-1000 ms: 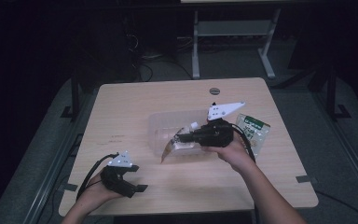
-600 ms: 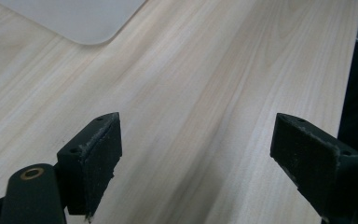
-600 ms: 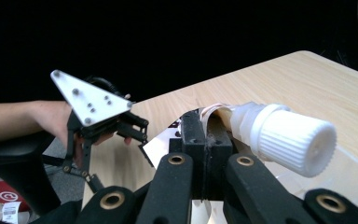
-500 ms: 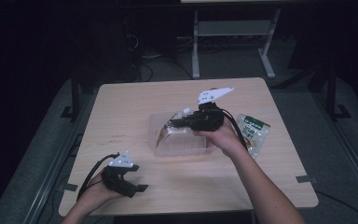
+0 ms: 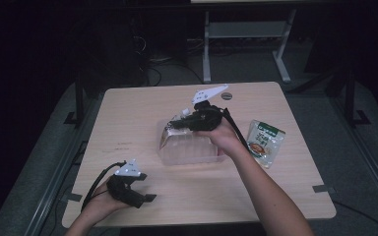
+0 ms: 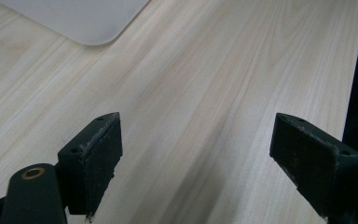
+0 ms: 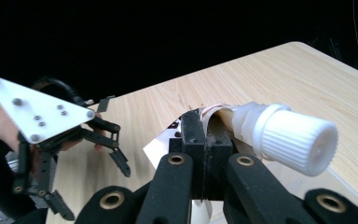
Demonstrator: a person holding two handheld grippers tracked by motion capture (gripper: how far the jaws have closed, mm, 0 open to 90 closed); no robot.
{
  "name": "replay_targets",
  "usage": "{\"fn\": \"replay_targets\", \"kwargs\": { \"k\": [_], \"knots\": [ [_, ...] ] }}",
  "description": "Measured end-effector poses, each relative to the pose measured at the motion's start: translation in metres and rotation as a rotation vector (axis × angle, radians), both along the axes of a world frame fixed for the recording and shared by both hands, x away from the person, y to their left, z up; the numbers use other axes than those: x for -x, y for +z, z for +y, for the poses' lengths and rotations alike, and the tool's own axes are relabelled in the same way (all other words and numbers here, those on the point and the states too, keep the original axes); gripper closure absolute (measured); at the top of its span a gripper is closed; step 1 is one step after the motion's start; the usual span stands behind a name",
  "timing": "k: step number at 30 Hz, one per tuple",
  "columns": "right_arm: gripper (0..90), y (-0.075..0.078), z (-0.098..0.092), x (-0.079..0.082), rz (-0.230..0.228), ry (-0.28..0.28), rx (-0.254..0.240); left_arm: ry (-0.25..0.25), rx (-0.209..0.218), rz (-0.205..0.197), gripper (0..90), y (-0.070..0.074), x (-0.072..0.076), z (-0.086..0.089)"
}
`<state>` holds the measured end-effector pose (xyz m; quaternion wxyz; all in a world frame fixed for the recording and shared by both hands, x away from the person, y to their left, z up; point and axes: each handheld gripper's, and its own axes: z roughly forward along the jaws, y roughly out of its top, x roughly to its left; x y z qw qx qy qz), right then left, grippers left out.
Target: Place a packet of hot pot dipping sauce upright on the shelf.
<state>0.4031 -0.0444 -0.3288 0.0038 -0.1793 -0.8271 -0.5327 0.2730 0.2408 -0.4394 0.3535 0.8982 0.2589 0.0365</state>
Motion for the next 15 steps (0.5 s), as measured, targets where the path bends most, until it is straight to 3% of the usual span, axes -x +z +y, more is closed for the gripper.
{"fn": "replay_targets", "kwargs": {
  "k": [7, 15],
  "knots": [
    [89.7, -0.0092, 0.0122, -0.0089, 0.024, -0.006, 0.01, -0.002, -0.006, 0.0, 16.5, 0.0, -0.0001, 0.0007],
    [89.7, -0.0066, 0.0071, -0.0095, 0.017, -0.008, -0.003, -0.001, -0.005, 0.001, 16.5, -0.0005, -0.0003, 0.0008]
  ]
}}
